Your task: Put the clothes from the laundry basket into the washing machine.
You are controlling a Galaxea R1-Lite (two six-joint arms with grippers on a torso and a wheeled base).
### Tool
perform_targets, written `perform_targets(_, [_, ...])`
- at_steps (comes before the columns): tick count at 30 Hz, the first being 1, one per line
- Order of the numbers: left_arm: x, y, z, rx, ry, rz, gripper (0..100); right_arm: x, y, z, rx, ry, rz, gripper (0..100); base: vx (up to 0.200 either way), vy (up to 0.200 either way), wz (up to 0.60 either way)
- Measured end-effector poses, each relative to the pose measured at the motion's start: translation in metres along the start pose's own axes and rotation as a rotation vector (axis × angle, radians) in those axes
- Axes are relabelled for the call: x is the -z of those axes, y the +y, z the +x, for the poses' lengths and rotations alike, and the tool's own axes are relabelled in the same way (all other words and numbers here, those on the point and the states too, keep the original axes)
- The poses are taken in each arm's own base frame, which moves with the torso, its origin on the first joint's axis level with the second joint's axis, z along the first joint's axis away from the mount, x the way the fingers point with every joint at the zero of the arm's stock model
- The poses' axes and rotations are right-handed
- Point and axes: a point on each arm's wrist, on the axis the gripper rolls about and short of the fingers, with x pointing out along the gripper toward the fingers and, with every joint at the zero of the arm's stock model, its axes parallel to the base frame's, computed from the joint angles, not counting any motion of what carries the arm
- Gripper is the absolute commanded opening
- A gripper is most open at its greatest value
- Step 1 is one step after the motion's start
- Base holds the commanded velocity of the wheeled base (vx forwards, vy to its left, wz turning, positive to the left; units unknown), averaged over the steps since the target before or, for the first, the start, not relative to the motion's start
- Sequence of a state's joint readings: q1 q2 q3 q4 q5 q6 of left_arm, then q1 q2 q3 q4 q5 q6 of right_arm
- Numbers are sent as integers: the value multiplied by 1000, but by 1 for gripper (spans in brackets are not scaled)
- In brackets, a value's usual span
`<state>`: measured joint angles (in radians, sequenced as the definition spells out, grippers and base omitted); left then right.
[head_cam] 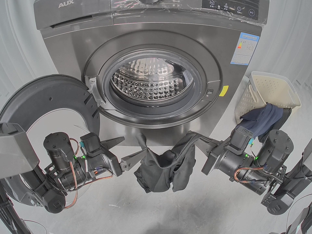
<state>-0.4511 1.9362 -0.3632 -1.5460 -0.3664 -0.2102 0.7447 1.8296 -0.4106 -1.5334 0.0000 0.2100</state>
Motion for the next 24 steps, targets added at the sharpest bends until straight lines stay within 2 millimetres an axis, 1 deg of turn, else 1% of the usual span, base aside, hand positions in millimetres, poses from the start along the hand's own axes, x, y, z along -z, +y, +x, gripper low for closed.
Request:
perform_targets(5, [0, -5, 4, 13, -4, 4, 100, 4, -1, 3, 14, 9, 0, 0, 0, 0, 0])
perform_targets(8, [-2, -4, 8, -9, -21, 9, 100, 4, -2, 6, 33, 2, 0, 0, 0, 0, 0])
perform_targets(11, [1, -3, 7, -20, -11, 7, 100, 4, -4, 9, 43, -5, -1, 0, 0, 0, 0])
perform_targets(19, [23, 1, -8, -58, 97, 23, 100, 1, -9, 13, 63, -15, -2, 0, 0, 0, 0])
perform_targets(24, [32, 2, -14, -48, 142, 35, 100, 0, -10, 15, 76, -18, -2, 0, 0, 0, 0])
